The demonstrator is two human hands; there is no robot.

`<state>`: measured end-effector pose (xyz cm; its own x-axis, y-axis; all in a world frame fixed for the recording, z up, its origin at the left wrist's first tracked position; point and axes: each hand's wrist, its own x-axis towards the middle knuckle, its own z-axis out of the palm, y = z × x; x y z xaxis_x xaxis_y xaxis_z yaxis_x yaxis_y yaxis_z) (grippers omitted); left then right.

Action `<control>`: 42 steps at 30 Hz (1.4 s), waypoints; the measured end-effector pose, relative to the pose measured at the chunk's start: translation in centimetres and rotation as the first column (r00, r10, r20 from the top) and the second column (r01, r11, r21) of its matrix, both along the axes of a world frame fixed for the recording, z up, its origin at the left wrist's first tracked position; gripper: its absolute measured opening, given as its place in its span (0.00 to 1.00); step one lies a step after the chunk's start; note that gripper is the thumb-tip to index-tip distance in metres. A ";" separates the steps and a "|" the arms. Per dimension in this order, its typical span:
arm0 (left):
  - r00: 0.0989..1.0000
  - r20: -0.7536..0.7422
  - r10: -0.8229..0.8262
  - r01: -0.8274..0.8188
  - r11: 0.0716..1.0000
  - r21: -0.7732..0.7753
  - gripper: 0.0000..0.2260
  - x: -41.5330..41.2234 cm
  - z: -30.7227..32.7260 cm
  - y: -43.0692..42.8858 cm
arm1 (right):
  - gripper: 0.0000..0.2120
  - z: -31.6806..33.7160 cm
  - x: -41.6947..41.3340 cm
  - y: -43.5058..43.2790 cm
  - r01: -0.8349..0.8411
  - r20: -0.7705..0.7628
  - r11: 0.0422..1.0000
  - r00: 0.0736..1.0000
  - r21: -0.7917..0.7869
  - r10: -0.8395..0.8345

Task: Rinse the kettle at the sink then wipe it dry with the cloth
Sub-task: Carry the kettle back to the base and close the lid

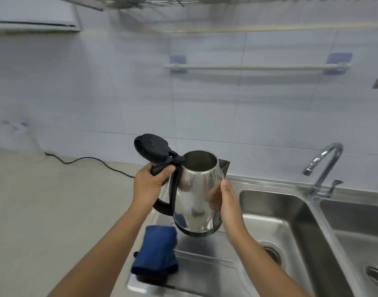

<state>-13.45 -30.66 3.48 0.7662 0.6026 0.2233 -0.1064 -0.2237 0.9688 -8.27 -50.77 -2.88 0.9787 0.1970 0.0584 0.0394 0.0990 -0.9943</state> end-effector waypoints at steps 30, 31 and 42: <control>0.985 -0.158 -0.073 0.068 0.997 -0.034 0.07 -5.0 -10.8 30.4 | 0.35 -8.4 -6.4 29.1 -0.069 -0.150 0.987 0.988 -0.142 0.047; 0.985 -0.154 -0.076 0.072 0.997 -0.030 0.08 -5.0 -10.9 30.4 | 0.38 -8.6 -6.5 29.0 -0.071 -0.152 0.987 0.987 -0.146 0.048; 0.994 -0.092 -0.064 0.068 0.997 0.041 0.09 -6.2 -9.7 29.0 | 0.32 -7.1 -7.2 28.4 -0.148 -0.144 0.963 0.983 -0.224 0.118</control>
